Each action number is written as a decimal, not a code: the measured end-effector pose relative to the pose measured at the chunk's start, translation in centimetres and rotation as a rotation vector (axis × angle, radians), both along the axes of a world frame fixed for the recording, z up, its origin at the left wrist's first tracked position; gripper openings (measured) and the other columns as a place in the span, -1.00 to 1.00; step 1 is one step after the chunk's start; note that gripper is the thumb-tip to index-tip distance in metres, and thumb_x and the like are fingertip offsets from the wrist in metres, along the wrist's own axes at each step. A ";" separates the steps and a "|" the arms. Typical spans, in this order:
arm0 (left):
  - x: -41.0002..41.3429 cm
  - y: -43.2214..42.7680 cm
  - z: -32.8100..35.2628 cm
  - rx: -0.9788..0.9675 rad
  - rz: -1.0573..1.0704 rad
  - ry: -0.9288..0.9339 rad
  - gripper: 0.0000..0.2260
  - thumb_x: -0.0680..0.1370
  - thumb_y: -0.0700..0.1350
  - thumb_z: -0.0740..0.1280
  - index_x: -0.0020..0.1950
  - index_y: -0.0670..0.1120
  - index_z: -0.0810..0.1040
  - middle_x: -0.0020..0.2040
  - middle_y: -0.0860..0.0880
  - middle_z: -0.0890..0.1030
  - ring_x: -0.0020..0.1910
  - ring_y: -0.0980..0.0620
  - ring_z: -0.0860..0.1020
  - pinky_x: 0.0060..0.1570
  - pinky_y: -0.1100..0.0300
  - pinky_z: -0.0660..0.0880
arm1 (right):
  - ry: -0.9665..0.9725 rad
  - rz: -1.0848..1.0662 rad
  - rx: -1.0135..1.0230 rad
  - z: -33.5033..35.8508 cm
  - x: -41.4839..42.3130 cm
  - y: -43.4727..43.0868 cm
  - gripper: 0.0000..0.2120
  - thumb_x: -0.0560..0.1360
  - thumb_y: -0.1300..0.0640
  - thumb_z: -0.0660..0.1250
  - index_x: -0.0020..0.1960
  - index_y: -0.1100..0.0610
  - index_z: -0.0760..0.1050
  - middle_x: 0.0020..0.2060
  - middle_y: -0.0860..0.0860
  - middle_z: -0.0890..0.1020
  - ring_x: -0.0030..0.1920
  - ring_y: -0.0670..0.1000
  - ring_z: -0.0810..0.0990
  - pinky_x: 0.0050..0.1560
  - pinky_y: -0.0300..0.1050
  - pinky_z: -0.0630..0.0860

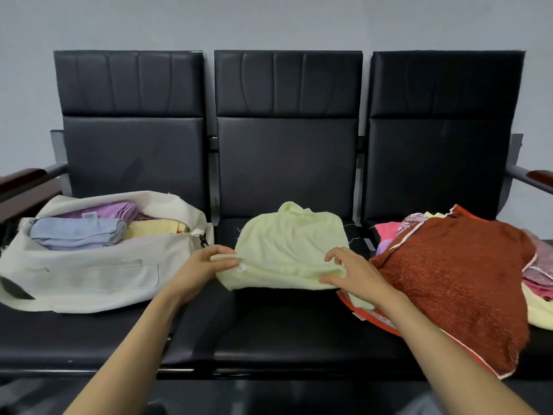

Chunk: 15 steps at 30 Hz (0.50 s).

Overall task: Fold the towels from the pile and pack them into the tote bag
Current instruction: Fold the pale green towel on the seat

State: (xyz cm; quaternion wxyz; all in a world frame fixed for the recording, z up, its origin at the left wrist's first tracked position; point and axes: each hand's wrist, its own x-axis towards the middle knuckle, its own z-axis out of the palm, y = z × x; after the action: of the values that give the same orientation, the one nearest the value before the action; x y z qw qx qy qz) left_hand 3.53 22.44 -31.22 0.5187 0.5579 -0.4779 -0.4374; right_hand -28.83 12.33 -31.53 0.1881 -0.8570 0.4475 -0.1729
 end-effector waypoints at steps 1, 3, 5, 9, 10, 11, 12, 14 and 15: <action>-0.1 0.3 0.7 -0.015 0.016 0.109 -0.43 0.08 0.07 0.66 -0.03 -0.15 0.61 -0.11 -0.08 0.67 -0.11 0.04 0.62 -0.08 0.22 0.55 | 0.088 -0.004 -0.045 0.6 -0.4 0.1 -0.70 0.48 -0.08 0.35 0.17 -0.09 0.37 -0.03 -0.18 0.43 -0.06 -0.07 0.50 -0.08 -0.12 0.42; -0.7 0.8 2.0 -0.057 0.030 0.161 -0.47 0.16 0.13 0.61 -0.01 -0.14 0.63 -0.07 -0.07 0.68 -0.10 0.06 0.63 -0.09 0.23 0.56 | 0.279 0.021 -0.216 1.9 -0.4 0.6 -0.69 0.51 0.03 0.28 0.23 -0.06 0.32 0.00 -0.16 0.43 -0.06 0.01 0.54 -0.10 -0.09 0.42; -1.9 1.3 3.6 -0.094 0.040 0.142 -0.71 0.41 0.05 0.44 0.00 -0.11 0.65 -0.04 -0.08 0.68 -0.09 0.03 0.63 -0.11 0.18 0.53 | 0.323 0.020 -0.333 3.0 0.1 1.2 -0.77 0.52 0.10 0.22 0.17 -0.02 0.34 -0.01 -0.15 0.46 -0.06 0.06 0.55 -0.11 -0.04 0.41; -3.7 1.9 6.2 -0.204 0.153 0.082 -0.83 0.58 -0.06 0.31 0.01 -0.13 0.60 -0.11 -0.12 0.66 -0.17 -0.03 0.61 -0.32 0.16 0.50 | -0.062 -0.050 -0.134 4.4 1.6 2.3 -0.91 0.51 0.18 0.22 -0.04 0.03 0.47 -0.20 -0.13 0.54 -0.19 -0.07 0.50 -0.18 -0.17 0.40; -4.1 2.0 6.8 -0.238 0.191 0.045 -0.84 0.58 -0.06 0.31 0.00 -0.14 0.60 -0.12 -0.11 0.66 -0.18 -0.01 0.62 -0.36 0.19 0.51 | -0.171 -0.064 -0.024 4.6 2.0 2.6 -0.88 0.52 0.21 0.21 -0.05 0.04 0.49 -0.17 -0.10 0.56 -0.17 -0.06 0.51 -0.16 -0.18 0.40; -4.4 2.1 7.3 -0.263 0.227 0.001 -0.85 0.58 -0.07 0.32 -0.02 -0.13 0.60 -0.12 -0.11 0.65 -0.17 0.01 0.62 -0.37 0.20 0.51 | -0.211 -0.063 0.070 4.8 2.4 2.7 -0.85 0.54 0.24 0.18 -0.04 0.05 0.49 -0.12 -0.06 0.57 -0.10 -0.03 0.52 -0.12 -0.18 0.39; -4.8 2.0 7.7 -0.285 0.252 -0.053 -0.86 0.57 -0.06 0.33 -0.03 -0.12 0.61 -0.11 -0.11 0.65 -0.16 0.03 0.61 -0.36 0.21 0.52 | -0.178 -0.048 0.135 4.7 2.8 2.9 -0.83 0.55 0.25 0.15 -0.03 0.06 0.48 -0.07 -0.04 0.56 -0.02 -0.01 0.51 -0.09 -0.18 0.39; -5.6 1.6 8.4 -0.309 0.260 -0.185 -0.89 0.55 -0.04 0.35 -0.08 -0.04 0.63 -0.12 -0.04 0.67 -0.15 0.09 0.59 -0.29 0.22 0.51 | -0.097 0.005 0.221 4.5 3.7 3.6 -0.81 0.54 0.27 0.14 0.00 0.05 0.46 -0.02 -0.07 0.54 0.04 -0.03 0.50 -0.06 -0.24 0.41; -6.1 1.5 8.8 -0.314 0.248 -0.268 -0.90 0.55 -0.02 0.36 -0.12 0.03 0.64 -0.15 0.04 0.67 -0.16 0.15 0.58 -0.24 0.26 0.50 | -0.132 0.041 0.264 4.4 4.3 4.1 -0.80 0.53 0.27 0.17 0.03 0.03 0.46 0.00 -0.09 0.54 0.06 -0.05 0.51 -0.02 -0.26 0.44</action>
State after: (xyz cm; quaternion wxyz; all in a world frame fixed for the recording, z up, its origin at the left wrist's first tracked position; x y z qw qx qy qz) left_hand -2.61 23.91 -22.47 0.5808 0.5778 -0.5324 -0.2129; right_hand -24.51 16.45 -27.12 0.3315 -0.8206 0.4355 -0.1648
